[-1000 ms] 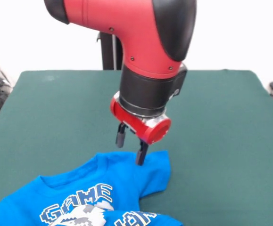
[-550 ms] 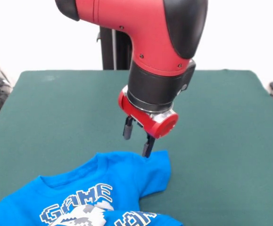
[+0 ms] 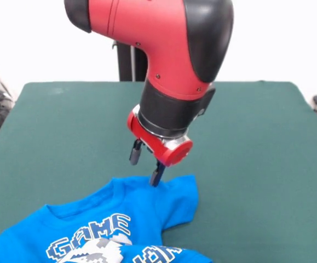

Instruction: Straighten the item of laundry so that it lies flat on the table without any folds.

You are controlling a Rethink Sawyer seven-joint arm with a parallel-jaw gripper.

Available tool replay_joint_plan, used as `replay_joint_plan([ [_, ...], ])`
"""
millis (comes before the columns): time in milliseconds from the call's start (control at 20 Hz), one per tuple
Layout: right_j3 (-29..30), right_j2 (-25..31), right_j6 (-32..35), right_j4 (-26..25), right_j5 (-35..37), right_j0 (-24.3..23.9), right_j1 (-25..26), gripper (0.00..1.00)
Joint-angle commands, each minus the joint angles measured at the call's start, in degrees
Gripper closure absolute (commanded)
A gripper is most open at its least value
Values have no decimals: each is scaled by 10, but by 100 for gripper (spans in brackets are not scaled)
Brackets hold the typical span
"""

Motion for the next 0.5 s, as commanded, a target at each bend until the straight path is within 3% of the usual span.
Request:
replay_joint_plan([
  [50,56,-5,190,30,-46,23,58,0],
  [500,56,10,167,50,-79,11,71,0],
])
